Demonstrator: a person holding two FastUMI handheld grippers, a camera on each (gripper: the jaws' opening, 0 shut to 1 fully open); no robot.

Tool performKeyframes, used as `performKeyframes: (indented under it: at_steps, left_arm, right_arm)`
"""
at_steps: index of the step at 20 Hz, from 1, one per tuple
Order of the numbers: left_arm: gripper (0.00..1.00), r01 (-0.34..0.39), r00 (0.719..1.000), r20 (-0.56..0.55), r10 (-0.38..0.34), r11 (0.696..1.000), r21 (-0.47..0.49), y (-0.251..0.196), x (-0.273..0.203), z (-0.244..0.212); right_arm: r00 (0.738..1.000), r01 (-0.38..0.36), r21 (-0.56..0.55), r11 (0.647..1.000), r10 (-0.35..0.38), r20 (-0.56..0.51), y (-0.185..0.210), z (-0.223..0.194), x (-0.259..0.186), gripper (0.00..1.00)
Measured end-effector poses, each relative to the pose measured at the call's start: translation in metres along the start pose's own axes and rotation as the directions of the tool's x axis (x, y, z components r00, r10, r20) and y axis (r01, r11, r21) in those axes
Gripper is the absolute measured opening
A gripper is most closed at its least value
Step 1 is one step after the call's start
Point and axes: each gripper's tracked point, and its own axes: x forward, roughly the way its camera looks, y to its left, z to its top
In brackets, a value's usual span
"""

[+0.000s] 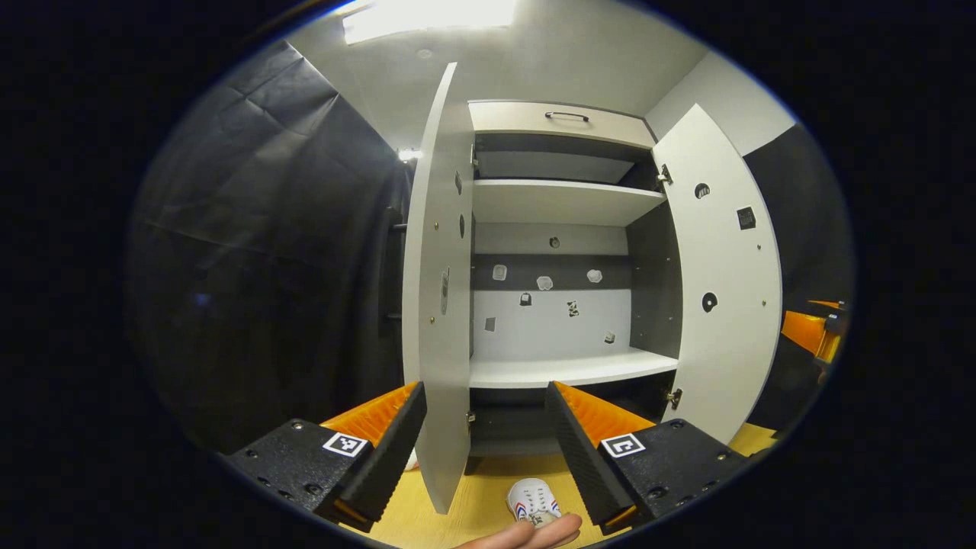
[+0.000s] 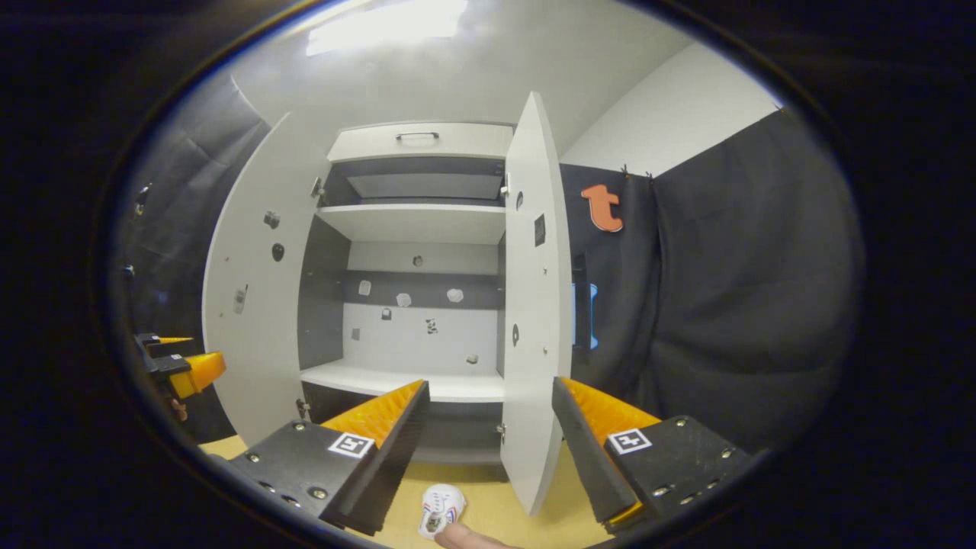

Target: Grab one shoe with the right hand and put it into the shoe cabinet, grab the other shoe with the left hand and put it into the shoe cabinet; then close the right door with the right hand and the left door with the left hand.

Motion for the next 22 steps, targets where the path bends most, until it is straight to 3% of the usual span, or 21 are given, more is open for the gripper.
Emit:
performKeyframes:
  at_steps: [7,10,14,19,22]
  left_arm:
    - [0.95,0.014,1.0,-0.015,-0.014,1.0,-0.002,-0.001,-0.005,-0.013]
    - [0.95,0.036,0.999,-0.007,-0.036,0.999,0.004,0.0,-0.012,-0.015]
    - [0.95,0.046,0.999,-0.012,-0.047,0.999,-0.01,0.003,-0.022,-0.022]
    - [0.96,0.085,0.996,-0.026,-0.086,0.996,-0.04,-0.001,-0.031,-0.031]
    - [0.95,0.1,0.995,-0.023,-0.101,0.994,-0.043,-0.002,-0.035,-0.034]
  right_arm:
    - [0.998,-0.022,0.016,1.0,0.023,-0.061,0.01,-0.036,0.007,0.96]
    - [0.992,-0.044,0.014,0.999,0.046,-0.119,0.029,-0.076,0.019,0.96]
    - [0.976,-0.072,-0.067,0.995,0.056,-0.208,0.049,-0.145,0.03,0.96]
    - [0.931,-0.127,-0.116,0.985,0.078,-0.357,0.078,-0.25,0.03,0.96]
    - [0.879,-0.163,-0.027,0.986,0.132,-0.458,0.102,-0.311,0.027,0.96]
